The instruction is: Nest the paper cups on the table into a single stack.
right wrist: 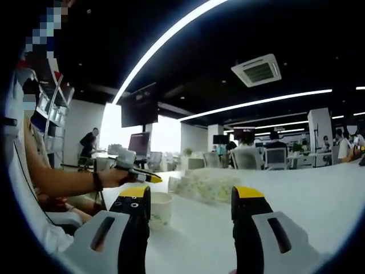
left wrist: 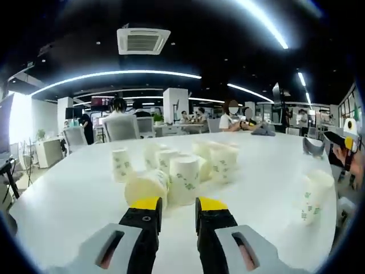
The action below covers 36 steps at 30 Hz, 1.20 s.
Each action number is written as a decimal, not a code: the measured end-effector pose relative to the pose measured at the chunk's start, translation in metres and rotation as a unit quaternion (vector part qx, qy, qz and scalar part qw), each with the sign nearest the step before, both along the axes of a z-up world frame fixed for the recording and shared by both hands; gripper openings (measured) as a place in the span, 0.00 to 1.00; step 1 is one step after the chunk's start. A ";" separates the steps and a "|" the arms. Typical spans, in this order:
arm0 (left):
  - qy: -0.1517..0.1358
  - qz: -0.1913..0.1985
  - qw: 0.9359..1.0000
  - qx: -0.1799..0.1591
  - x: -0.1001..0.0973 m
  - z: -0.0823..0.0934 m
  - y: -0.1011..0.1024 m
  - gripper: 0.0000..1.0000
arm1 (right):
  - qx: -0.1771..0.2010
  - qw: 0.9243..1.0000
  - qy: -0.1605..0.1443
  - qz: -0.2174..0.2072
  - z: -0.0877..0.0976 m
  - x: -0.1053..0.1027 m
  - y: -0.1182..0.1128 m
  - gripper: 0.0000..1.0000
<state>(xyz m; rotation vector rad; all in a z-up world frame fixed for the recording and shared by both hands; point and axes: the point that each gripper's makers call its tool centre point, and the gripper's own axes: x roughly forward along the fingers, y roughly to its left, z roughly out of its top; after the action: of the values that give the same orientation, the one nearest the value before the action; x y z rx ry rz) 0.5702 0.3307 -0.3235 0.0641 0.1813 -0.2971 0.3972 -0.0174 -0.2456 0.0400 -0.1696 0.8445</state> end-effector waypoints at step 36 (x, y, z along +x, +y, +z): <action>0.025 0.021 0.999 0.034 0.027 -0.022 0.004 0.04 | -0.003 1.000 0.000 -0.004 -0.001 0.002 -0.007 0.59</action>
<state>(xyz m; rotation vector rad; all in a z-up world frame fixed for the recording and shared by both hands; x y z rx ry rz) 0.5968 0.3343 -0.3456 0.1195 0.2413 -0.2505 0.3990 -0.0244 -0.2463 0.0340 -0.1672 0.8363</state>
